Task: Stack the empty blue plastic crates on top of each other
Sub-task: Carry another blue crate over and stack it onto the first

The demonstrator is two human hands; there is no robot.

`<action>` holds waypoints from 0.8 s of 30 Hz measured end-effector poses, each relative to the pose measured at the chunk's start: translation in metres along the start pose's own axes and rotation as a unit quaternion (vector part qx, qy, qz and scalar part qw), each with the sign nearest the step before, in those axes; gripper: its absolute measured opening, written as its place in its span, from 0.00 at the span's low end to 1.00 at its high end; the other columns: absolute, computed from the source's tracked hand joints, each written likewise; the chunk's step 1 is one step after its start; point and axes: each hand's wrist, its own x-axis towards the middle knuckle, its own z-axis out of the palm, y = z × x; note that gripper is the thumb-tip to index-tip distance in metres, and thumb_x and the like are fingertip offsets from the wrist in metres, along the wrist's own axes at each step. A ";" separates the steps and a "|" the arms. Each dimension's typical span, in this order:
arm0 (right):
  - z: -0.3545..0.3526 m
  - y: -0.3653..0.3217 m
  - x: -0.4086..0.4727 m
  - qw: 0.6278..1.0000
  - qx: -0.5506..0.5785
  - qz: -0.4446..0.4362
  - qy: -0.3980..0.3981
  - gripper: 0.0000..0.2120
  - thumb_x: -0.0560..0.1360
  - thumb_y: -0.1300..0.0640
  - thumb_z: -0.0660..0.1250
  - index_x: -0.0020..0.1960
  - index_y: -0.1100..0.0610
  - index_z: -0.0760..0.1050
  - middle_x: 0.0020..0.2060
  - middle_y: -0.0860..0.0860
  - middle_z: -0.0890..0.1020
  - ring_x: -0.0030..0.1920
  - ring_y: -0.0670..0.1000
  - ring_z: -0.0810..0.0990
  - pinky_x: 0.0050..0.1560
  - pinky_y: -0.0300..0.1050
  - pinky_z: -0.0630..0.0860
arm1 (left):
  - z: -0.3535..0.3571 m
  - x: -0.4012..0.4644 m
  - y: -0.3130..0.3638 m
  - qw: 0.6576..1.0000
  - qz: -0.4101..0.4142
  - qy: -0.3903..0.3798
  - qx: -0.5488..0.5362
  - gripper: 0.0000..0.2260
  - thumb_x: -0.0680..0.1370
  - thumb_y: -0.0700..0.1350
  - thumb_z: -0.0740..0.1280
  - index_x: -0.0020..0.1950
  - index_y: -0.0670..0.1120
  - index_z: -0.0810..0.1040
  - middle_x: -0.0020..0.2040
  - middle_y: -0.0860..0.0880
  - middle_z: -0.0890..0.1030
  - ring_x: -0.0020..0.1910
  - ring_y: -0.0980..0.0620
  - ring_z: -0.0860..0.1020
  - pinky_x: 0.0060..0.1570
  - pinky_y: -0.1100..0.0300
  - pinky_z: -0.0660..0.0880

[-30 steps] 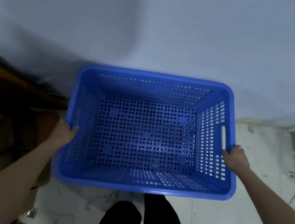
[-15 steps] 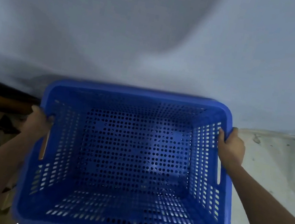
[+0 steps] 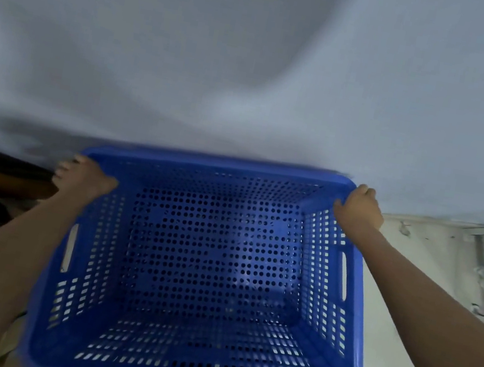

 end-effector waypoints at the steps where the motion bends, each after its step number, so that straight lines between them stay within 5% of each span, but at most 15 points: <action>1: 0.001 -0.011 0.002 1.000 -0.007 0.003 -0.020 0.27 0.77 0.52 0.61 0.69 0.67 0.58 0.64 0.64 0.67 0.61 0.65 0.72 0.52 0.57 0.73 | 0.000 -0.009 0.011 1.000 0.010 0.011 0.002 0.45 0.74 0.55 0.68 0.78 0.36 0.45 0.77 0.33 0.49 0.75 0.32 0.52 0.72 0.41 0.56; 7: 0.013 -0.016 0.005 0.994 -0.075 -0.004 -0.076 0.44 0.73 0.51 0.65 0.76 0.56 0.39 0.70 0.61 0.57 0.67 0.64 0.63 0.60 0.57 0.70 | 0.014 0.003 -0.013 0.994 0.095 -0.023 0.046 0.47 0.75 0.53 0.66 0.77 0.39 0.35 0.78 0.38 0.39 0.78 0.37 0.40 0.74 0.44 0.53; 11: 0.000 -0.007 0.008 0.991 -0.036 -0.020 -0.127 0.44 0.75 0.51 0.63 0.77 0.53 0.35 0.74 0.60 0.53 0.67 0.65 0.65 0.59 0.58 0.71 | -0.003 0.009 -0.020 0.992 0.123 -0.027 0.002 0.37 0.77 0.46 0.65 0.78 0.39 0.47 0.78 0.37 0.49 0.76 0.35 0.52 0.72 0.44 0.57; 14: 0.002 0.017 -0.026 0.994 0.034 -0.012 -0.105 0.41 0.77 0.53 0.61 0.77 0.53 0.35 0.75 0.60 0.54 0.62 0.66 0.73 0.53 0.57 0.73 | 0.005 -0.013 -0.055 0.974 0.221 -0.015 0.054 0.29 0.78 0.50 0.55 0.78 0.44 0.55 0.79 0.41 0.55 0.76 0.37 0.55 0.69 0.42 0.62; 18: 0.047 0.072 -0.145 0.993 0.084 0.024 -0.080 0.38 0.78 0.57 0.59 0.78 0.60 0.39 0.74 0.63 0.59 0.56 0.68 0.76 0.47 0.56 0.73 | 0.073 -0.089 -0.158 0.980 0.187 0.028 0.061 0.38 0.76 0.44 0.65 0.78 0.37 0.46 0.80 0.40 0.46 0.68 0.34 0.69 0.48 0.46 0.76; 24: 0.108 0.126 -0.272 0.973 0.144 0.154 -0.092 0.26 0.79 0.56 0.57 0.73 0.60 0.51 0.61 0.66 0.70 0.46 0.69 0.78 0.42 0.58 0.75 | 0.147 -0.147 -0.244 0.982 0.182 0.032 0.044 0.36 0.77 0.46 0.62 0.77 0.34 0.47 0.79 0.37 0.47 0.68 0.29 0.67 0.57 0.38 0.74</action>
